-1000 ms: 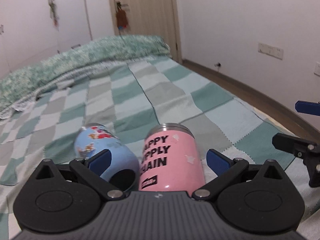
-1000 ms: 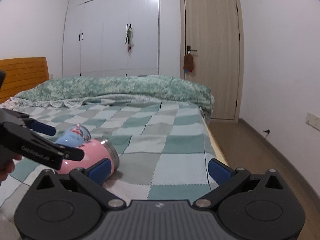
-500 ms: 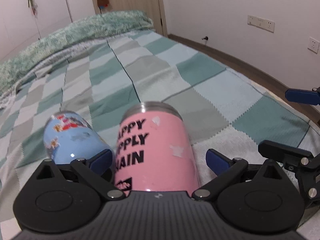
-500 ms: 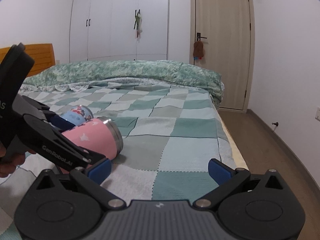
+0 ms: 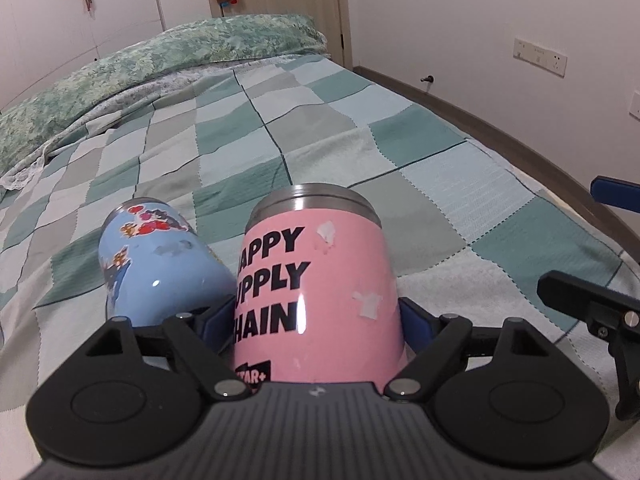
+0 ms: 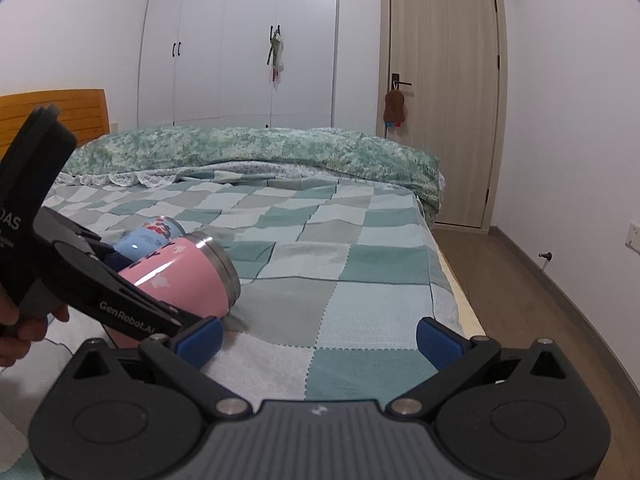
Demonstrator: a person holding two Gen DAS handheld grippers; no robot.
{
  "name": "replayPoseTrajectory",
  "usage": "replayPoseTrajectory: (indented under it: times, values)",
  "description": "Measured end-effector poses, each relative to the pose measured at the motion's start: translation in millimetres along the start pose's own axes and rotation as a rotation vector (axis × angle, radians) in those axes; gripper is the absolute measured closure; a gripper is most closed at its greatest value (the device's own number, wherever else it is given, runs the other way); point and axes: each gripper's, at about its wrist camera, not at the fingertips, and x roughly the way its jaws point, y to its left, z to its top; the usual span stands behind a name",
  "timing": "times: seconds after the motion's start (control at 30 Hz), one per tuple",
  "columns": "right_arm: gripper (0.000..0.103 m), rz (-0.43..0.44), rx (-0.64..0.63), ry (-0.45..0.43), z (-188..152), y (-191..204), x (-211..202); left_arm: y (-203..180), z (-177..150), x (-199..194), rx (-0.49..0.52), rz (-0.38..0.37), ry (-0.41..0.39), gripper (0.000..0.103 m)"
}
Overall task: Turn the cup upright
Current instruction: 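Lift the pink tumbler with the left gripper and carry it toward the right gripper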
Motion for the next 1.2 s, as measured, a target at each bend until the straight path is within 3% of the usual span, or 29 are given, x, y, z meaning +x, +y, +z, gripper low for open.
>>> replayPoseTrajectory:
  times: [0.23, 0.47, 0.8, 0.97, 1.2]
  values:
    - [0.0, 0.0, -0.013, -0.029, 9, 9, -21, 5, -9, -31, -0.031, -0.005, -0.026, 0.018]
    - [0.0, 0.046, -0.007, -0.078, 10, 30, -52, 18, -28, -90, -0.076, -0.006, -0.04, 0.018]
    - [0.0, 0.165, 0.008, -0.131, -5, 93, -98, 46, -90, -184, -0.185, -0.004, -0.009, 0.018]
    - [0.0, 0.233, 0.0, -0.09, -27, 121, -118, 62, -129, -199, -0.275, -0.067, 0.093, 0.018]
    - [0.0, 0.22, -0.021, -0.039, -34, 145, -132, 76, -164, -185, -0.334, -0.029, 0.132, 0.018]
